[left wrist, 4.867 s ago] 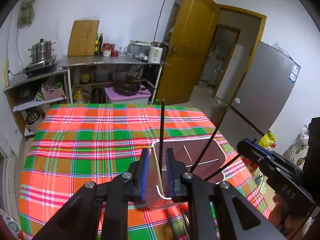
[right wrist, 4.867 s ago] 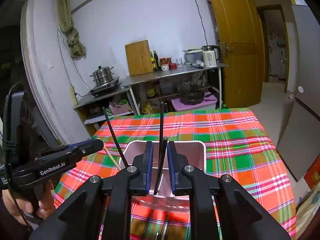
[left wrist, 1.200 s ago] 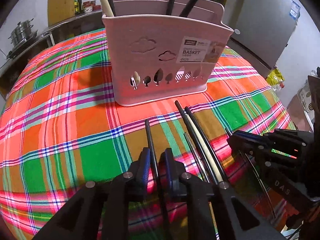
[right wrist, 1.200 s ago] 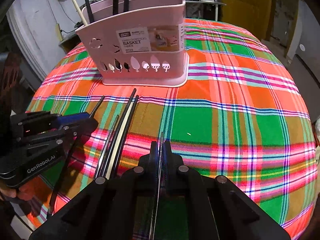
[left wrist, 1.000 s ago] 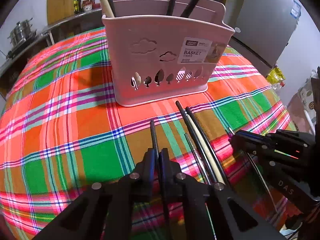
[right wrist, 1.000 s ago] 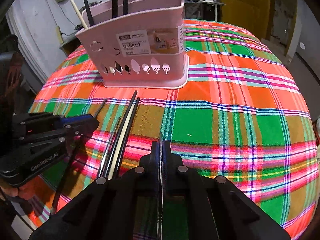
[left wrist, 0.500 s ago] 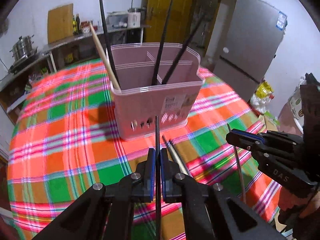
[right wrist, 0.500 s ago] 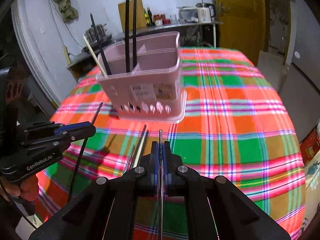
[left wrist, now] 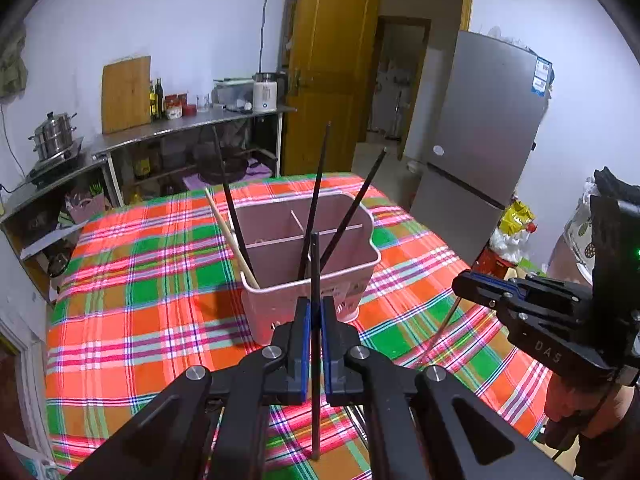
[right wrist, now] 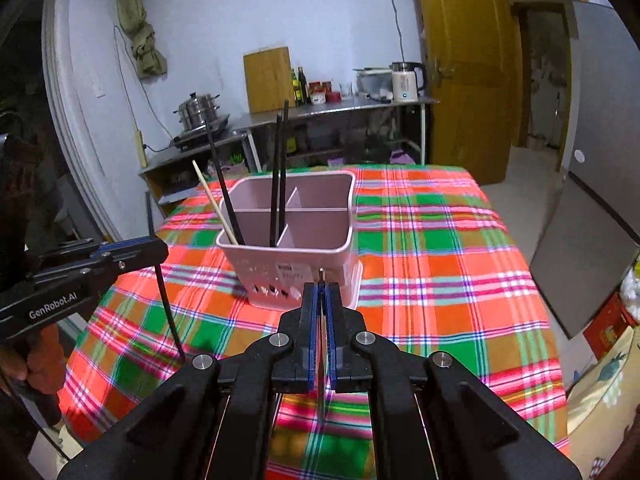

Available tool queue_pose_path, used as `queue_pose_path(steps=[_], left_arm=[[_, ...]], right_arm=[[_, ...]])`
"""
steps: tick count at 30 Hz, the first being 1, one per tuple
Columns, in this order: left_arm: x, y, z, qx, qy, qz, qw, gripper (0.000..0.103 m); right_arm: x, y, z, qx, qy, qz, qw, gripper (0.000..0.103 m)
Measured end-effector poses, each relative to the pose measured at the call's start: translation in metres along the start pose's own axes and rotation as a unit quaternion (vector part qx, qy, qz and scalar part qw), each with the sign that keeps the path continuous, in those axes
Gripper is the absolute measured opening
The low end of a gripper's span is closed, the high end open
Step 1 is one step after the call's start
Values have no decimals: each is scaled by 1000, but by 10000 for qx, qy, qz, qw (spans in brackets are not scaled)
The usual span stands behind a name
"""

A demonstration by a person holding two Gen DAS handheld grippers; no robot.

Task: Organize utensils
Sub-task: 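Lift both held chopsticks upright and carry them over the pink basket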

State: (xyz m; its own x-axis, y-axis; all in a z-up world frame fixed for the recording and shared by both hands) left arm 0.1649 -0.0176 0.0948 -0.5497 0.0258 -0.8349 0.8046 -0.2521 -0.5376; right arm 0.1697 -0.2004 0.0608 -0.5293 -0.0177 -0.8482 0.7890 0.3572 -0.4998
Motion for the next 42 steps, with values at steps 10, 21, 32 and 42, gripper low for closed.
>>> queue_pose_path(steps=[10, 21, 32, 42], left_arm=[[5, -16, 1, -7, -39, 37, 10000, 4], [2, -29, -9, -20, -189, -41, 9998, 4], [-38, -48, -15, 44, -179, 247, 9995, 4], [-89, -44, -26, -6, -269, 540, 9982, 4]], right_arm=[[6, -9, -3, 4, 3, -23, 10000, 4], [0, -22, -7, -15, -32, 77, 10000, 4], [-30, -27, -26, -224, -142, 351, 9990, 4], [-78, -15, -39, -333, -167, 759, 9964, 4]])
Point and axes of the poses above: each gripper's, at about its wrist camera, not at the fingertips, and y roughly the way its jaws point, z to its right, x to its underside, the point moved 3 cm from there along y, roughly the way its jaws point, and after that the axes turned 7 degrees about z, right-handed, at the moved point
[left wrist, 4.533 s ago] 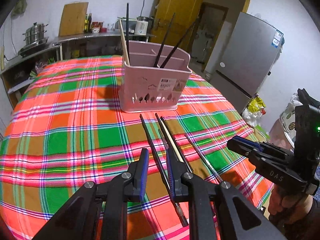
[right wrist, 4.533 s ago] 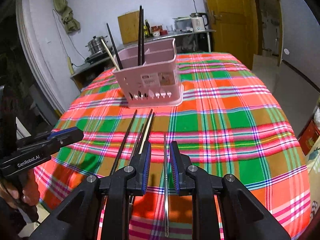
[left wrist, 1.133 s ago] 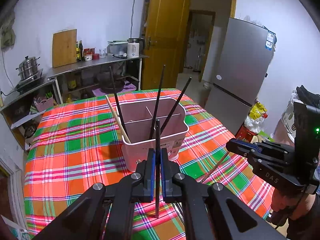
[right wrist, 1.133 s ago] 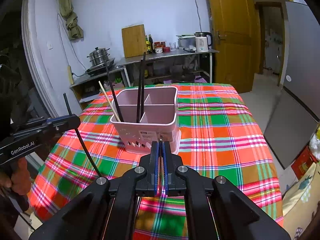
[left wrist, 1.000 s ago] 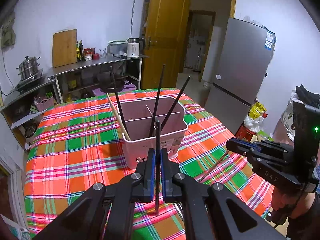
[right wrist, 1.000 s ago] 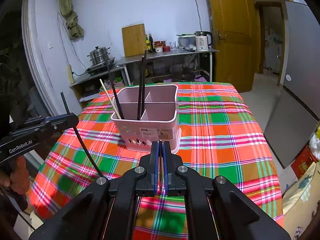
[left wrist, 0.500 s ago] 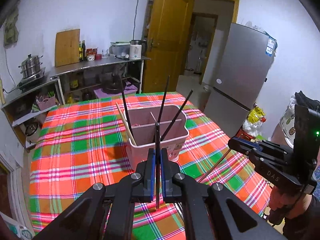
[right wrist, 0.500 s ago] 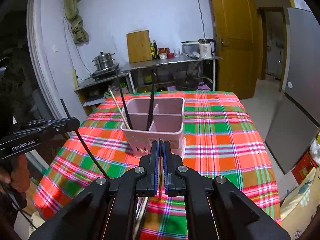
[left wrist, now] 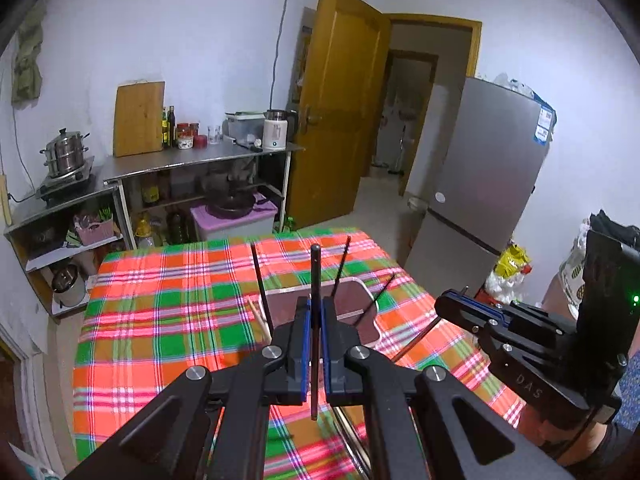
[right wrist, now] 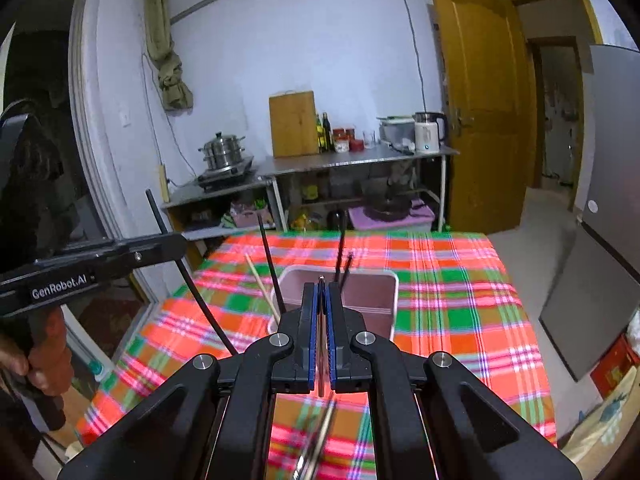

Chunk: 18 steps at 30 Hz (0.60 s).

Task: Organize utensils
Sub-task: 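Lift both held chopsticks upright and carry them over the pink basket, then lower the chopsticks into the basket compartments and open both tools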

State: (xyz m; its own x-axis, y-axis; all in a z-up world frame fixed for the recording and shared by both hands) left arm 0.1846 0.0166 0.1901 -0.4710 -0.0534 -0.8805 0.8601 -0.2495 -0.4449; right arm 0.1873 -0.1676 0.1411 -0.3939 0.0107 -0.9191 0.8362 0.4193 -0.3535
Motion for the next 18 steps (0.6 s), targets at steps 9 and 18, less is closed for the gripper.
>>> queue_pose_path(steps=[9, 18], left_arm=[[-38, 17, -17, -70, -187, 325, 9993, 4], [-39, 40, -28, -107, -274, 425, 9987, 4]], right_arm=[[-23, 23, -4, -7, 75, 248, 9997, 4], [-29, 42, -1, 61, 161, 313, 9994, 4]])
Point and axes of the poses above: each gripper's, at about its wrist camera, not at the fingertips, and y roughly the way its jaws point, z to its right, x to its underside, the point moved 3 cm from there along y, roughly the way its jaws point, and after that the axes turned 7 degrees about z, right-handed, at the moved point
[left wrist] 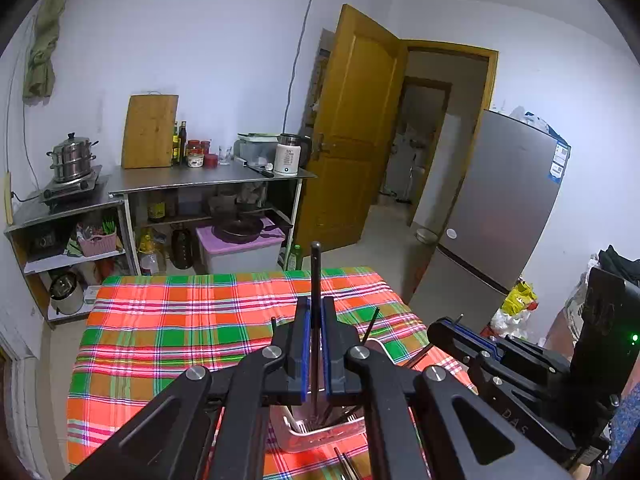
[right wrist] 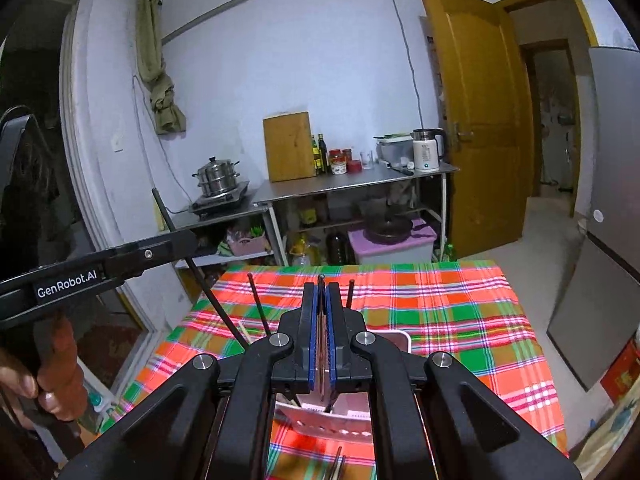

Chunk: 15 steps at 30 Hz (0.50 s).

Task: Organize utensils
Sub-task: 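Lower the chopsticks into the basket compartments and open both tools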

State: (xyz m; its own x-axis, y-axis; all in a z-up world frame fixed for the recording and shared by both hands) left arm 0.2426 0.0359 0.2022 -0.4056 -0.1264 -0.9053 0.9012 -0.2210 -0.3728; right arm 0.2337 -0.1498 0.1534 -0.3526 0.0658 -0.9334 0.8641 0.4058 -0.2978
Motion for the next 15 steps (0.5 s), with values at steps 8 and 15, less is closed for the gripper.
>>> queue_pose_path(steps=[8, 15], left_arm=[[29, 25, -12, -68, -108, -286, 9995, 4], [57, 39, -28, -187, -223, -572, 9979, 4]], right_arm=[[24, 19, -4, 31, -39, -315, 9995, 4], [42, 31, -2, 34, -42, -590, 9982, 4]])
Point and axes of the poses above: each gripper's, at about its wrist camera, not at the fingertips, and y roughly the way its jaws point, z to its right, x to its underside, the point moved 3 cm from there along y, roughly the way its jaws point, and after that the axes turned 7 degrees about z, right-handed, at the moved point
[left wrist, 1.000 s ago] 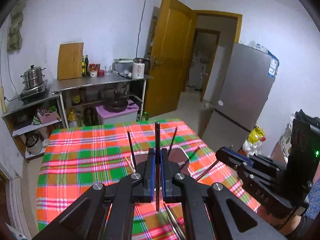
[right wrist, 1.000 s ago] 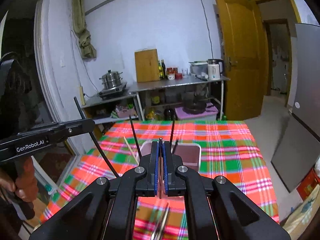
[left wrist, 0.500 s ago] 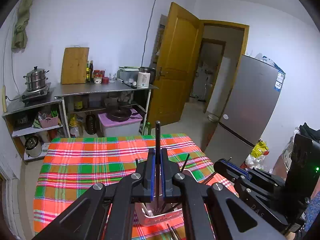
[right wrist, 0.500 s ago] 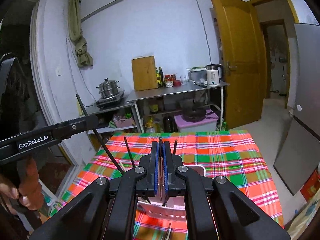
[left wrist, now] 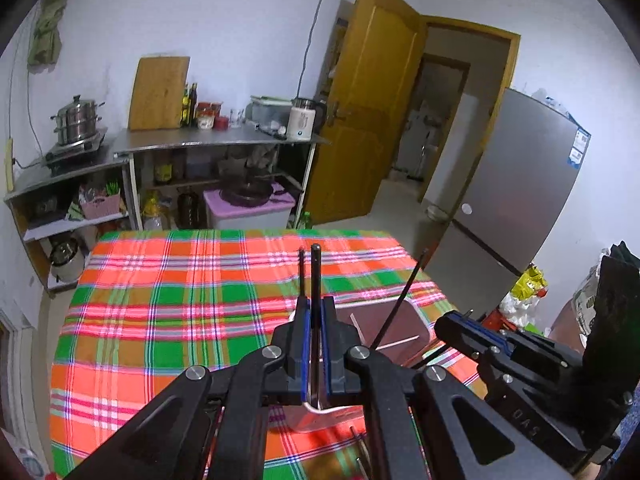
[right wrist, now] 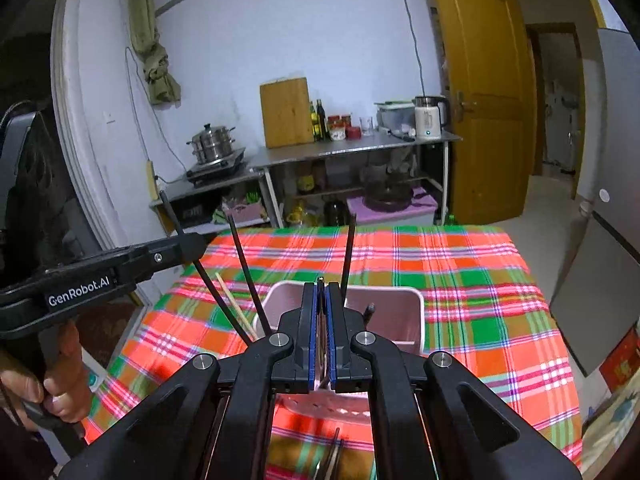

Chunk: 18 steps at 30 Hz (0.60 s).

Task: Organize utensils
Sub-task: 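Lower the chopsticks into the basket compartments and open both tools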

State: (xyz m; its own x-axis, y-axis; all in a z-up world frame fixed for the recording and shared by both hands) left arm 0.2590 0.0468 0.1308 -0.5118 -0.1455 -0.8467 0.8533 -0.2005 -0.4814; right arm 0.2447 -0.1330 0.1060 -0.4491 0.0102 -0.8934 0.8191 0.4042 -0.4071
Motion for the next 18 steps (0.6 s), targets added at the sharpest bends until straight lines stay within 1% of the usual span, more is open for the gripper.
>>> queue_pose_path(steps=[4, 8, 12, 18], left_arm=[[11, 6, -5, 29, -50, -111, 9999, 4], [16, 6, -6, -4, 24, -138, 9999, 5], [19, 2, -6, -28, 77, -114, 9999, 5], [16, -14, -1, -59, 182, 57, 9998, 7]], right_arm=[[9, 8, 1, 2, 14, -165, 9999, 4], [15, 12, 2, 26, 10, -296, 9996, 5], [15, 11, 3, 40, 8, -289, 9996, 12], [12, -2, 4, 58, 7, -186, 9998, 14]])
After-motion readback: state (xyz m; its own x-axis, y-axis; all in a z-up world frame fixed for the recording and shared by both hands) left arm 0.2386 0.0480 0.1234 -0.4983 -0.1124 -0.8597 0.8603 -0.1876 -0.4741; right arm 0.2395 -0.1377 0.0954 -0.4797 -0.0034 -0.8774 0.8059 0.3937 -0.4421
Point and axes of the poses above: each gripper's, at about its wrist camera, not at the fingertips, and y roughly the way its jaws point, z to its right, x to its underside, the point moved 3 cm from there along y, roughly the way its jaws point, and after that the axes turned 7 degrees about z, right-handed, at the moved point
